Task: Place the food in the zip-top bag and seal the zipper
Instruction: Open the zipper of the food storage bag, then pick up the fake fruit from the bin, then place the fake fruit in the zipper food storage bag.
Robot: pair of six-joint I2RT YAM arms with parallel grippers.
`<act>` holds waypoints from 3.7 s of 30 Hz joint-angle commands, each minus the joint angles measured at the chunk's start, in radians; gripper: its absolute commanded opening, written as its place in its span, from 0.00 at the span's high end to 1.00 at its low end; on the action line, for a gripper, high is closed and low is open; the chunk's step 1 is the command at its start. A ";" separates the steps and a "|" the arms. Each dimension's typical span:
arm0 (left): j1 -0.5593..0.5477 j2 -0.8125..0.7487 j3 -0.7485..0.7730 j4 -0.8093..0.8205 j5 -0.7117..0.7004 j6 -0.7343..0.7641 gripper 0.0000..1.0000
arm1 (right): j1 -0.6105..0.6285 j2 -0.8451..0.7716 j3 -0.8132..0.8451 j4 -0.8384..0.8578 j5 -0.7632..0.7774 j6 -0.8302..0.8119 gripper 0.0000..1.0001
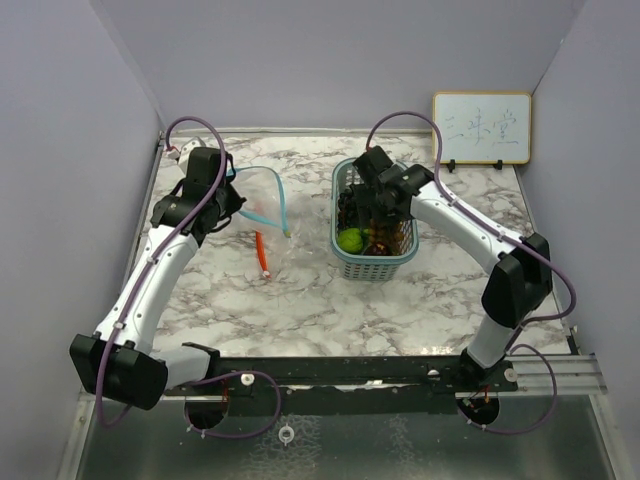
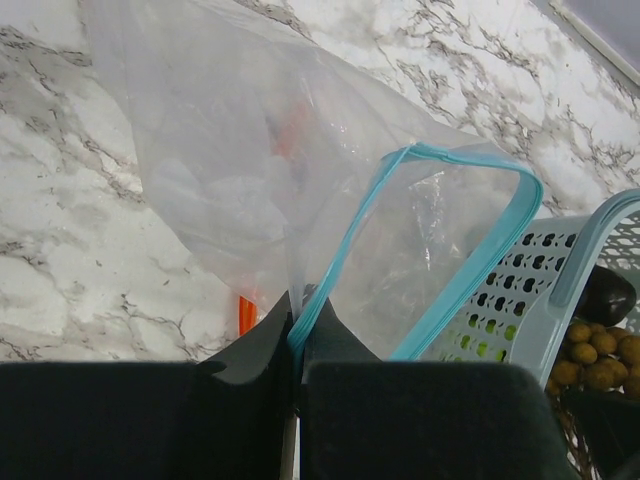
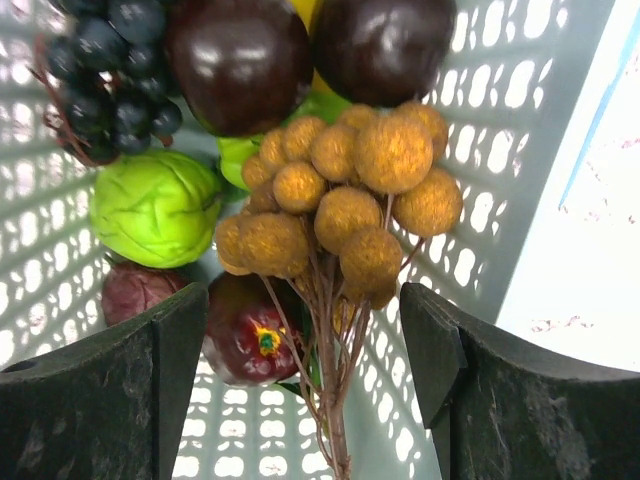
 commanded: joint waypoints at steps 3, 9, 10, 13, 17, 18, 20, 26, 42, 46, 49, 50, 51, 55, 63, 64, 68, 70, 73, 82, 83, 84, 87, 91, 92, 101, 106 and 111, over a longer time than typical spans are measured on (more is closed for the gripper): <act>0.015 0.024 -0.004 0.047 0.020 0.006 1.00 | -0.001 -0.054 -0.054 -0.083 0.018 0.076 0.24; 0.020 0.035 -0.011 0.065 0.035 -0.003 1.00 | -0.001 -0.044 -0.130 -0.016 0.013 0.076 0.24; 0.020 0.036 -0.012 0.069 0.039 -0.005 1.00 | -0.002 -0.034 -0.138 0.000 0.026 0.079 0.24; 0.023 0.041 -0.014 0.078 0.055 -0.012 1.00 | -0.004 -0.001 -0.155 0.057 0.073 0.083 0.28; 0.024 0.043 -0.010 0.083 0.065 -0.009 1.00 | -0.006 0.015 -0.175 0.135 0.093 0.077 0.33; 0.025 0.043 -0.009 0.084 0.066 -0.006 1.00 | -0.006 0.014 -0.181 0.156 0.099 0.074 0.35; 0.024 0.042 -0.007 0.084 0.069 -0.004 1.00 | -0.006 0.005 -0.193 0.188 0.109 0.063 0.42; 0.026 0.024 -0.013 0.089 0.073 -0.002 1.00 | -0.007 -0.064 -0.192 0.214 0.180 0.021 0.88; 0.031 -0.008 -0.080 0.216 0.221 -0.055 1.00 | -0.006 -0.374 0.026 0.259 -0.342 -0.157 0.98; 0.031 0.007 -0.085 0.258 0.297 -0.068 1.00 | -0.007 -0.405 0.054 0.377 -0.535 -0.126 0.98; 0.030 0.011 -0.103 0.279 0.351 -0.092 1.00 | -0.006 -0.396 0.037 0.491 -0.693 -0.070 0.98; 0.030 0.007 -0.114 0.289 0.362 -0.103 1.00 | -0.006 -0.393 0.019 0.534 -0.738 -0.043 0.98; 0.031 0.001 -0.125 0.299 0.372 -0.115 1.00 | -0.006 -0.390 -0.004 0.583 -0.781 -0.010 0.98; 0.031 -0.025 -0.155 0.336 0.408 -0.149 1.00 | -0.006 -0.383 -0.114 0.784 -0.853 0.090 0.98; 0.031 -0.053 -0.176 0.378 0.463 -0.211 1.00 | 0.000 -0.317 -0.224 1.025 -0.929 0.196 0.98; 0.031 -0.056 -0.180 0.386 0.473 -0.221 1.00 | 0.002 -0.310 -0.243 1.048 -0.920 0.198 0.98; 0.031 -0.063 -0.207 0.420 0.525 -0.269 1.00 | 0.003 -0.269 -0.271 1.078 -0.883 0.169 0.98; 0.031 -0.069 -0.224 0.436 0.539 -0.287 1.00 | 0.008 -0.246 -0.275 1.071 -0.893 0.159 0.98; 0.031 -0.072 -0.243 0.462 0.559 -0.315 1.00 | 0.037 -0.232 -0.283 1.028 -0.861 0.112 0.98; 0.030 -0.030 -0.162 0.436 0.619 -0.320 1.00 | 0.067 -0.197 -0.252 0.724 -0.599 -0.170 0.98; 0.030 -0.022 -0.148 0.429 0.629 -0.318 1.00 | 0.068 -0.195 -0.257 0.706 -0.573 -0.191 0.98; 0.031 -0.013 -0.136 0.424 0.639 -0.317 1.00 | 0.068 -0.194 -0.262 0.691 -0.541 -0.207 0.98; 0.030 0.009 -0.101 0.392 0.658 -0.300 1.00 | 0.068 -0.180 -0.260 0.651 -0.486 -0.259 0.98; 0.029 0.037 -0.084 0.395 0.681 -0.295 1.00 | 0.070 -0.171 -0.249 0.656 -0.484 -0.283 0.98; 0.029 0.044 -0.085 0.402 0.688 -0.297 1.00 | 0.070 -0.165 -0.241 0.657 -0.487 -0.285 0.98; 0.018 0.148 -0.015 0.409 0.734 -0.261 1.00 | 0.132 -0.103 -0.146 0.637 -0.543 -0.344 0.98; 0.018 0.191 0.115 0.357 0.718 -0.207 1.00 | 0.167 -0.083 -0.151 0.618 -0.534 -0.347 0.98; 0.017 0.191 0.151 0.331 0.719 -0.197 1.00 | 0.168 -0.056 -0.122 0.579 -0.455 -0.365 0.98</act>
